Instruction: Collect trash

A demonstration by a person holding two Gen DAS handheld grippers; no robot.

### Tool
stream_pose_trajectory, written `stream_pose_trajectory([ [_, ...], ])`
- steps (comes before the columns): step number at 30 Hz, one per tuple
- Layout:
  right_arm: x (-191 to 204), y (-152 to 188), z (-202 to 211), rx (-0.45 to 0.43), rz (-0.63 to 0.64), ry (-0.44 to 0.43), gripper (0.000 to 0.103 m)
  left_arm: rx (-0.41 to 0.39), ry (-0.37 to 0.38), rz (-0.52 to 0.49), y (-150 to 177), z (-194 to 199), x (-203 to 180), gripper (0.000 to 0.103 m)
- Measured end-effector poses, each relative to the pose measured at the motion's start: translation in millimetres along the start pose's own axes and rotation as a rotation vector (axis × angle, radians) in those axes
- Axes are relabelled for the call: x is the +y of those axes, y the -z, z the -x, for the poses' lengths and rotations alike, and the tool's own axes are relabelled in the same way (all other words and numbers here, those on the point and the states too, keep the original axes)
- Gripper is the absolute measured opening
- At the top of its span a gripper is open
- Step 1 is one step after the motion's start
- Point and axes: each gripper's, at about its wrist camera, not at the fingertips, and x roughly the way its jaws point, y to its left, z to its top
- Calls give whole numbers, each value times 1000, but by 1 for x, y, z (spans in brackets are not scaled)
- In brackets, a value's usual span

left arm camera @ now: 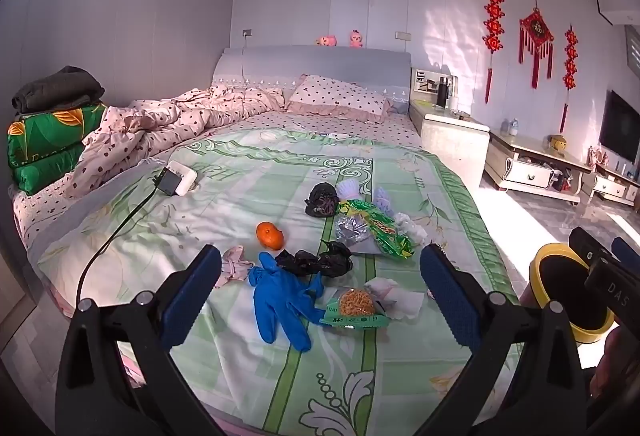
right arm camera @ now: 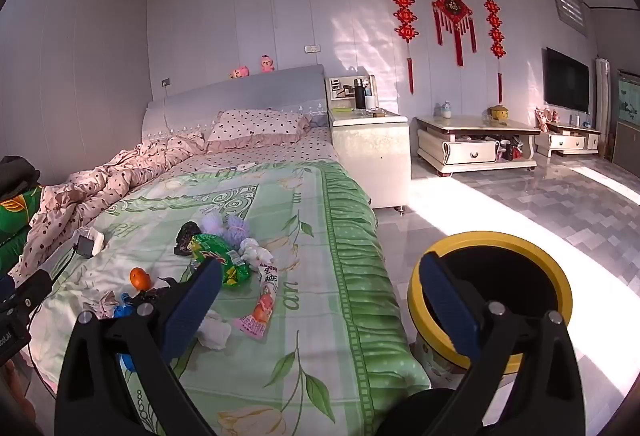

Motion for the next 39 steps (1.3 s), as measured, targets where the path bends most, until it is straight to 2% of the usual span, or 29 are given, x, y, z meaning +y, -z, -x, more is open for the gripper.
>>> stream_pose_trajectory([
  [39, 0, -1, 0, 0, -4, -3, 95, 2, 8, 8, 0, -2, -4, 96],
])
